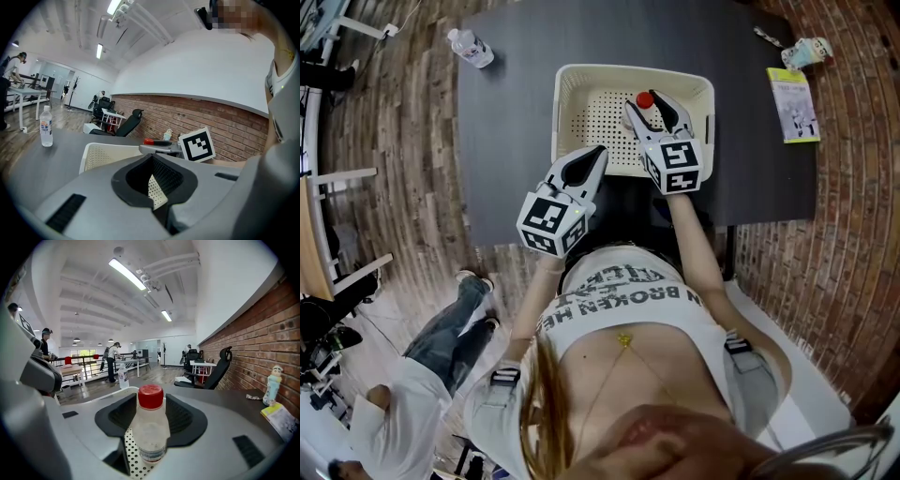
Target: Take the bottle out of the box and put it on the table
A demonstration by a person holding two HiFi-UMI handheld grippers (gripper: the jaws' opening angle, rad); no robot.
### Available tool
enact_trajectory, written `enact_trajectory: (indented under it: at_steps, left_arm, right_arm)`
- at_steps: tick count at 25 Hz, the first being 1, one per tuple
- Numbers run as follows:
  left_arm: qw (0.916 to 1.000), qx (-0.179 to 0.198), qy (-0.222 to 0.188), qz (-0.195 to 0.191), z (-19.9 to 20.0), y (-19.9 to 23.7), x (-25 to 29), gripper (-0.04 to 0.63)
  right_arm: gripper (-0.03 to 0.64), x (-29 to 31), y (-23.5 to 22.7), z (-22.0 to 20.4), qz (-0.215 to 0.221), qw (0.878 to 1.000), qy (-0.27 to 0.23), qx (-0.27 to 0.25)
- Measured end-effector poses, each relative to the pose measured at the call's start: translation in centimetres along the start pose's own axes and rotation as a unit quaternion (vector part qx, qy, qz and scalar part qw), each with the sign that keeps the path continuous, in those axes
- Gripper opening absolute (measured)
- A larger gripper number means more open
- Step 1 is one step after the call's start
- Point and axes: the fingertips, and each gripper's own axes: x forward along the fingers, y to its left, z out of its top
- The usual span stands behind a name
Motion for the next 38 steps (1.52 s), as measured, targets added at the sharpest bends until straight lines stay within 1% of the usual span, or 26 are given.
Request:
enact_trajectory:
  at_steps: [1, 4, 11, 16, 27, 38]
  left_arm:
    - [1.0000, -0.001, 0.001, 0.000, -0.1, 0.1, 0.0, 0.000]
    - [1.0000, -0.003, 0.000, -0.001, -0.2, 0.0, 0.0, 0.000]
    - [0.9999, -0.011, 0.006, -0.012, -0.6, -0.6, 0.0, 0.000]
    - [0.9997, -0.008, 0.013, -0.018, -1.2, -1.2, -0.2, 0.000]
    - [0.9994, -0.006, 0.023, -0.025, -2.0, -2.3, -0.1, 0.000]
    - [0.9986, -0.004, 0.034, -0.040, -2.7, -3.1, 0.1, 0.000]
  right_arm:
    - [0.187, 0.0, 0.0, 0.1, 0.000, 1.000, -0.002, -0.003]
    - [0.178, -0.1, 0.2, 0.1, -0.001, 1.000, -0.005, -0.012]
    - [0.178, -0.1, 0.4, -0.1, 0.001, 1.000, -0.024, -0.013]
    - [0.178, -0.3, 0.4, -0.2, 0.002, 0.999, -0.035, -0.009]
    - [0.178, -0.3, 0.3, -0.3, 0.001, 0.999, -0.041, -0.005]
    - [0.179, -0.3, 0.2, -0.3, 0.003, 0.999, -0.042, -0.001]
